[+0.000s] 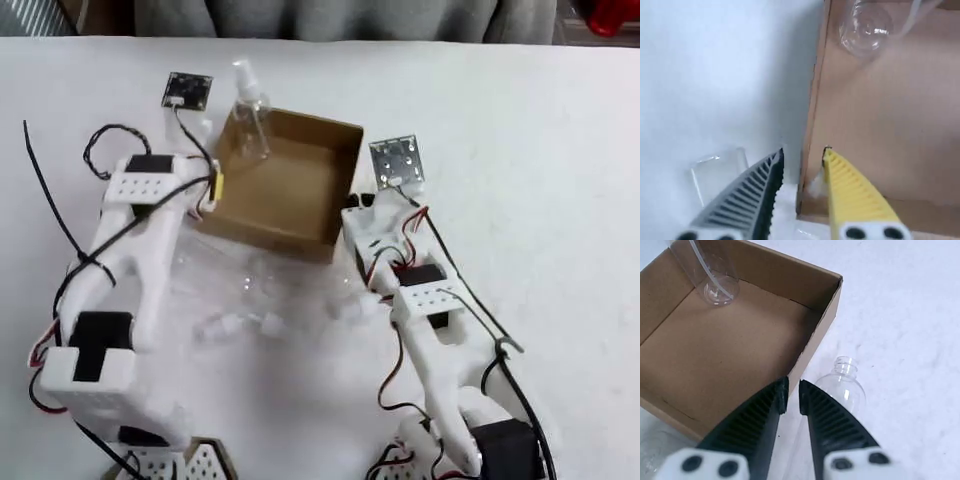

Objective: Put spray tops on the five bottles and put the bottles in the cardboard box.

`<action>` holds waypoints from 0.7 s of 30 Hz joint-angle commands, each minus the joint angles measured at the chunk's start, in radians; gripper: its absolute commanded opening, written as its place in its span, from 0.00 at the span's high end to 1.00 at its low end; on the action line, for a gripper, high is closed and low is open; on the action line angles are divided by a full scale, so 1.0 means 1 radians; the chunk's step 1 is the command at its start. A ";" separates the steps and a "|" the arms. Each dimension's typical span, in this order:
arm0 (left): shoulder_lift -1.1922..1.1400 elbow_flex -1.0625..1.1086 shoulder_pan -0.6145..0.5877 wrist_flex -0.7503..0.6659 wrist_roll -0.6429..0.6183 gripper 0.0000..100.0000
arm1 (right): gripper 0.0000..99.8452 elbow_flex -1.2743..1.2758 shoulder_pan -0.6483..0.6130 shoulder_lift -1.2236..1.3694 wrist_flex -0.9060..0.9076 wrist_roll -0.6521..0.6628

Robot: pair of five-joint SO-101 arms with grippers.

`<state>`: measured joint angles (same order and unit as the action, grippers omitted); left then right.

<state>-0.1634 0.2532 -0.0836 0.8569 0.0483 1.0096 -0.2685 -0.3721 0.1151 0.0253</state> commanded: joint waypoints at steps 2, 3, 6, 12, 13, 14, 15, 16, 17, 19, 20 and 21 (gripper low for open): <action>0.007 0.000 0.039 0.078 0.011 0.86 | 0.98 -0.051 0.012 -0.004 0.010 0.003; 0.007 -0.002 0.039 0.089 0.011 0.86 | 0.98 -0.051 0.012 -0.004 0.010 0.003; 0.007 0.003 0.038 0.107 0.011 0.86 | 0.98 -0.051 0.012 -0.004 0.010 0.003; 0.013 -0.002 0.039 0.190 0.011 0.86 | 0.98 -0.051 0.012 -0.004 0.010 0.003; 0.013 -0.002 0.041 0.204 0.011 0.86 | 0.98 -0.051 0.012 -0.004 0.010 0.003; 0.015 -0.003 0.050 0.216 0.009 0.86 | 0.98 -0.051 0.012 -0.004 0.010 0.003; 0.015 -0.003 0.061 0.233 0.008 0.87 | 0.98 -0.051 0.012 -0.004 0.010 0.003; 0.015 -0.003 0.070 0.252 0.006 0.87 | 0.98 -0.051 0.012 -0.004 0.010 0.003; 0.015 -0.003 0.077 0.270 0.005 0.87 | 0.98 -0.051 0.012 -0.004 0.010 0.003; 0.016 -0.003 0.090 0.295 0.005 0.87 | 0.98 -0.051 0.012 -0.004 0.010 0.003; 0.016 -0.003 0.093 0.305 0.005 0.87 | 0.98 -0.051 0.012 -0.004 0.010 0.003; 0.016 -0.003 0.094 0.310 0.005 0.87 | 0.98 -0.051 0.012 -0.004 0.010 0.003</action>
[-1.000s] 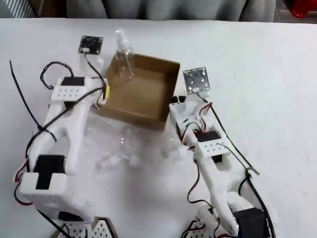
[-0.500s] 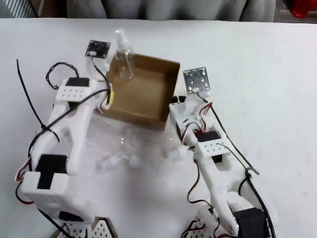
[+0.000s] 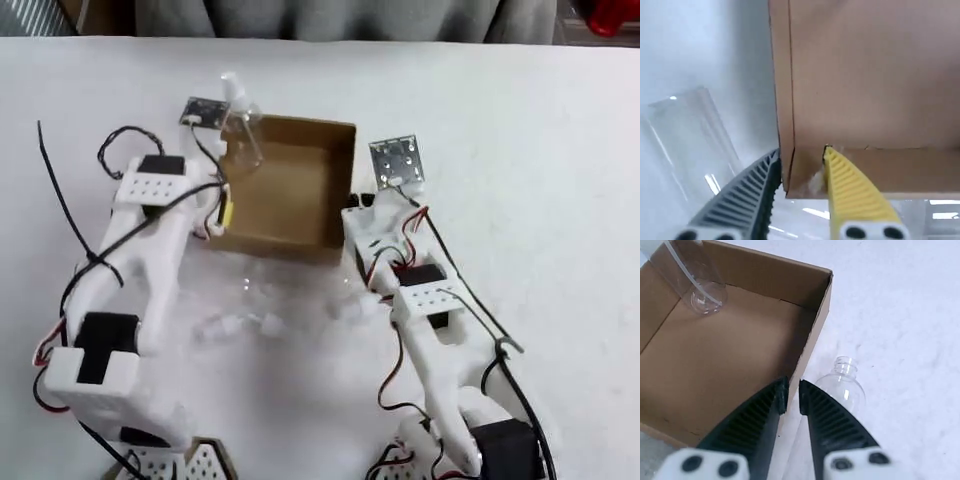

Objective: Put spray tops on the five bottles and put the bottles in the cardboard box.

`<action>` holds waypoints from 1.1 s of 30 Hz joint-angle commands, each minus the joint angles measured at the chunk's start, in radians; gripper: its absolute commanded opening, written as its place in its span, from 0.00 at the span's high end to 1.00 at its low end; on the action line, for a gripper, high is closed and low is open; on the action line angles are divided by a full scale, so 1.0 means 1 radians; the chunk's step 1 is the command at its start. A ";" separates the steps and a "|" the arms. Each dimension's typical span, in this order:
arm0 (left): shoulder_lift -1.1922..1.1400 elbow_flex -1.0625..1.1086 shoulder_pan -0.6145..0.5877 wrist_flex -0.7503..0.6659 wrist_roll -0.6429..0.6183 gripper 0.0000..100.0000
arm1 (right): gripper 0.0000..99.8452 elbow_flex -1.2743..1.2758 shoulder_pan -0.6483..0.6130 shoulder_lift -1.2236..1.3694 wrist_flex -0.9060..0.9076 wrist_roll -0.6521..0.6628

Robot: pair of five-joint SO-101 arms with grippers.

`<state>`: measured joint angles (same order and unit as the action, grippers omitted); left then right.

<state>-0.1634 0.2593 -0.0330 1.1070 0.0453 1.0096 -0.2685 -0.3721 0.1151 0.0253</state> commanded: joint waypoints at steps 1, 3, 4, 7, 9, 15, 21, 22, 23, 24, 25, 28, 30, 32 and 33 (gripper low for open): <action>0.016 -0.011 0.044 0.063 0.008 0.87 | 0.98 -0.051 0.012 -0.004 0.010 0.003; 0.016 -0.020 0.044 0.063 0.006 0.87 | 0.98 -0.051 0.012 -0.004 0.010 0.003; 0.016 -0.021 0.041 0.063 0.006 0.86 | 0.98 -0.051 0.010 -0.004 0.010 0.003; 0.016 -0.032 0.041 0.084 0.006 0.86 | 0.98 -0.051 0.008 -0.004 0.008 0.003; 0.016 -0.055 0.041 0.126 0.005 0.86 | 0.98 -0.051 0.008 -0.002 0.007 0.003; 0.015 -0.091 0.036 0.189 -0.097 0.86 | 0.98 -0.052 0.007 -0.002 0.007 0.003; 0.015 -0.121 0.033 0.186 -0.163 0.86 | 0.98 -0.052 0.007 -0.002 0.007 0.003; 0.015 -0.130 0.027 0.186 -0.172 0.86 | 0.98 -0.052 0.007 -0.002 0.008 0.003; 0.015 -0.138 0.025 0.186 -0.173 0.86 | 0.98 -0.052 0.007 -0.002 0.008 0.003; 0.015 -0.147 0.024 0.186 -0.173 0.86 | 0.98 -0.052 0.007 -0.002 0.010 0.003; 0.015 -0.155 0.024 0.186 -0.172 0.86 | 0.98 -0.052 0.008 -0.002 0.010 0.003; 0.015 -0.167 0.022 0.189 -0.170 0.84 | 0.98 -0.052 0.008 -0.002 0.010 0.003; 0.015 -0.167 0.022 0.190 -0.172 0.79 | 0.98 -0.052 0.007 -0.002 0.010 0.003; 0.016 -0.166 0.022 0.195 -0.172 0.74 | 0.98 -0.052 0.005 -0.002 0.010 0.003; 0.016 -0.167 0.022 0.209 -0.172 0.72 | 0.98 -0.052 0.005 -0.002 0.010 0.003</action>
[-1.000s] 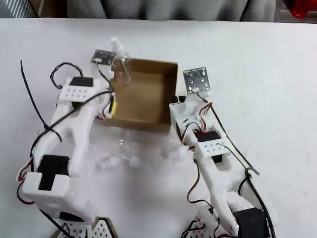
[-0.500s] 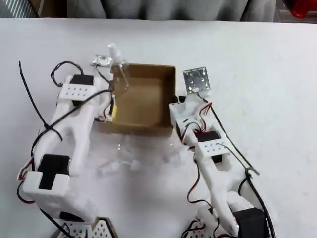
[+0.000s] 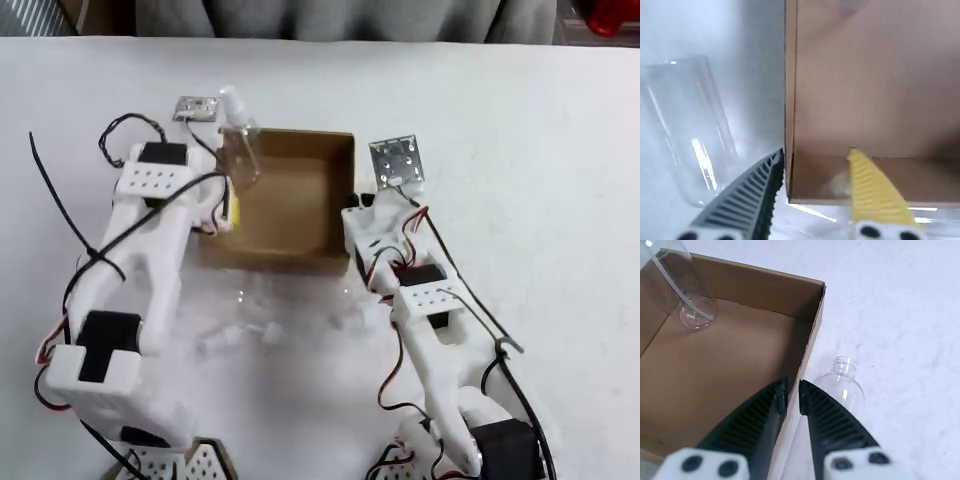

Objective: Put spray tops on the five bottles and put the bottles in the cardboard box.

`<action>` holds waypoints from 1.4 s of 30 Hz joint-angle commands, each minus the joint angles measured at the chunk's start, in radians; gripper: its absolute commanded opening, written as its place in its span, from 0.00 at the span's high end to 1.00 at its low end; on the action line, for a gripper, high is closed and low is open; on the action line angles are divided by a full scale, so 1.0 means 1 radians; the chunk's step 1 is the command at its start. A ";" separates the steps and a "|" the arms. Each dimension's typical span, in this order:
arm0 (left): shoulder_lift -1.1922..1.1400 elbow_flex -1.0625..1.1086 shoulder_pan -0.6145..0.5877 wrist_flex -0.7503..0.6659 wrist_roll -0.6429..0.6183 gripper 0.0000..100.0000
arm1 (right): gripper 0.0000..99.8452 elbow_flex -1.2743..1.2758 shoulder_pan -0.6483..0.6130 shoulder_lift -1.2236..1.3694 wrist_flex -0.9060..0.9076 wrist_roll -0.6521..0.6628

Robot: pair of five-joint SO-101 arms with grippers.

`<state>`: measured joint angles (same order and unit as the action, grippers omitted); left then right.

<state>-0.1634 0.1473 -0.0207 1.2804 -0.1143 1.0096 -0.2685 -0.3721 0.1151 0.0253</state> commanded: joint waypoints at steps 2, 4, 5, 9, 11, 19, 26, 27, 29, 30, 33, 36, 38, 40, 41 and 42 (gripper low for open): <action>0.018 -0.057 0.010 0.052 -0.008 0.73 | 0.98 -0.051 0.005 -0.002 0.010 0.003; 0.019 -0.057 0.010 0.052 -0.005 0.75 | 0.98 -0.051 0.005 -0.002 0.010 0.003; 0.025 -0.057 0.010 0.052 -0.005 0.77 | 0.98 -0.051 0.005 -0.002 0.012 0.003; 0.094 -0.046 0.002 0.054 -0.003 0.79 | 0.98 -0.051 0.005 -0.002 0.012 0.003; 0.139 -0.046 -0.008 0.083 -0.003 0.79 | 0.98 -0.051 0.005 -0.002 0.012 0.003; 0.222 -0.051 -0.097 0.152 -0.002 0.79 | 0.98 -0.049 0.007 -0.002 0.013 0.003; 0.214 -0.044 -0.213 0.072 0.097 0.79 | 0.98 -0.041 0.004 -0.002 0.012 0.003; 0.211 -0.044 -0.214 0.060 0.106 0.79 | 0.98 -0.041 0.004 -0.002 0.012 0.003; 0.189 -0.057 -0.208 0.054 0.121 0.79 | 0.98 -0.041 0.004 -0.002 0.012 0.003; 0.176 -0.066 -0.205 0.051 0.123 0.79 | 0.98 -0.041 0.004 -0.002 0.012 0.003; 0.114 -0.126 -0.194 0.054 0.123 0.81 | 0.98 -0.040 0.008 -0.002 0.012 0.003; 0.041 -0.203 -0.194 0.058 0.123 0.92 | 0.98 -0.038 0.012 -0.002 0.013 0.003; -0.001 -0.250 -0.193 0.060 0.124 0.99 | 0.98 -0.038 0.013 -0.002 0.013 0.003; -0.035 -0.282 -0.188 0.060 0.124 0.96 | 0.98 -0.037 0.013 -0.002 0.013 0.003; -0.050 -0.298 -0.179 0.060 0.124 0.95 | 0.98 -0.032 0.013 -0.002 0.013 0.003; -0.067 -0.307 -0.171 0.052 0.126 0.95 | 0.98 -0.031 0.012 -0.002 0.013 0.003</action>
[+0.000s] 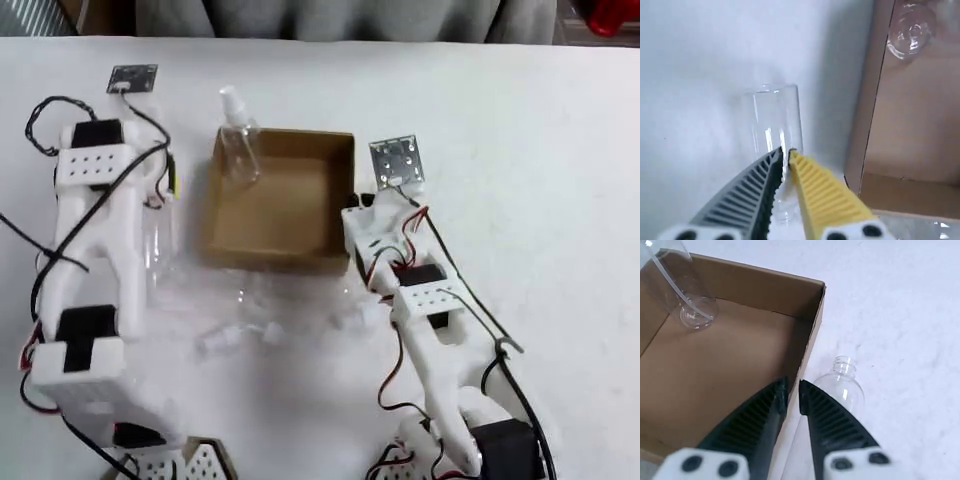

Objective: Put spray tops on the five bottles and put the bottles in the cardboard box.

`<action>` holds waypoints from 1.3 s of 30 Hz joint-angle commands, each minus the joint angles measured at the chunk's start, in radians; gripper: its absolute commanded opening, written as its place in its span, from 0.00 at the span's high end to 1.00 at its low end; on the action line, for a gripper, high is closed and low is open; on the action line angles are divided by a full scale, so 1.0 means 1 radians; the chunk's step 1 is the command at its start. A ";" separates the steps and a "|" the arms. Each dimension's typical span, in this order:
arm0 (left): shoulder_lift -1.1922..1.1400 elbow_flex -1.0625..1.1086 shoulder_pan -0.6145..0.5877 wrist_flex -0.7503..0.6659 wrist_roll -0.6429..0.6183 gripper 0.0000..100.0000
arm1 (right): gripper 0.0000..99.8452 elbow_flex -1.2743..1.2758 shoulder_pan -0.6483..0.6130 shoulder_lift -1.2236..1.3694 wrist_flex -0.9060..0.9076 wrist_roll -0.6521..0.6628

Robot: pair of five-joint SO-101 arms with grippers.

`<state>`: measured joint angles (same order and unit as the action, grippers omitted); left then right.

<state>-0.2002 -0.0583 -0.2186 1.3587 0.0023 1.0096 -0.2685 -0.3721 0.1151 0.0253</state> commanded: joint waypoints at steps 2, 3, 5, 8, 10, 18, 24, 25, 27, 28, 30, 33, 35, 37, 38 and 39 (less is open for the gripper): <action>-0.067 -0.124 0.044 -0.026 0.009 0.95 | 0.98 -0.029 0.012 -0.002 0.012 0.003; -0.087 -0.138 0.051 -0.026 0.009 0.95 | 0.98 -0.029 0.012 -0.002 0.012 0.003; -0.139 -0.169 0.059 -0.026 0.009 0.95 | 0.98 -0.029 0.012 -0.002 0.012 0.003; -0.234 -0.239 0.053 -0.026 0.009 0.95 | 0.98 -0.029 0.013 -0.002 0.012 0.003; -0.303 -0.304 0.036 -0.026 0.011 0.95 | 0.98 -0.029 0.013 -0.002 0.012 0.003; -0.512 -0.494 -0.038 -0.002 0.100 0.95 | 0.98 -0.029 0.013 -0.002 0.012 0.003; -0.536 -0.601 -0.159 0.077 0.123 0.95 | 0.98 -0.029 0.010 -0.002 0.012 0.003; -0.536 -0.609 -0.177 0.086 0.155 0.95 | 0.98 -0.029 0.010 -0.002 0.012 0.003; -0.536 -0.614 -0.208 0.104 0.215 0.95 | 0.98 -0.029 0.010 -0.002 0.010 0.003; -0.536 -0.611 -0.222 0.110 0.235 0.95 | 0.98 -0.029 0.010 -0.002 0.010 0.003; -0.536 -0.608 -0.254 0.114 0.258 0.95 | 0.98 -0.029 0.010 -0.002 0.010 0.003; -0.536 -0.608 -0.300 0.143 0.264 0.95 | 0.98 -0.029 0.010 -0.002 0.010 0.003; -0.536 -0.608 -0.321 0.175 0.298 0.95 | 0.98 -0.029 0.010 -0.002 0.010 0.003; -0.538 -0.608 -0.335 0.222 0.384 0.95 | 0.98 -0.029 0.010 -0.002 0.010 0.003; -0.538 -0.608 -0.341 0.250 0.428 0.96 | 0.98 -0.029 0.010 -0.002 0.010 0.003; -0.538 -0.608 -0.344 0.275 0.470 0.98 | 0.98 -0.029 0.010 -0.002 0.010 0.003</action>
<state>-0.7557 -0.6168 -0.5378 1.5351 0.3307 1.0096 -0.2685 -0.3721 0.1151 0.0253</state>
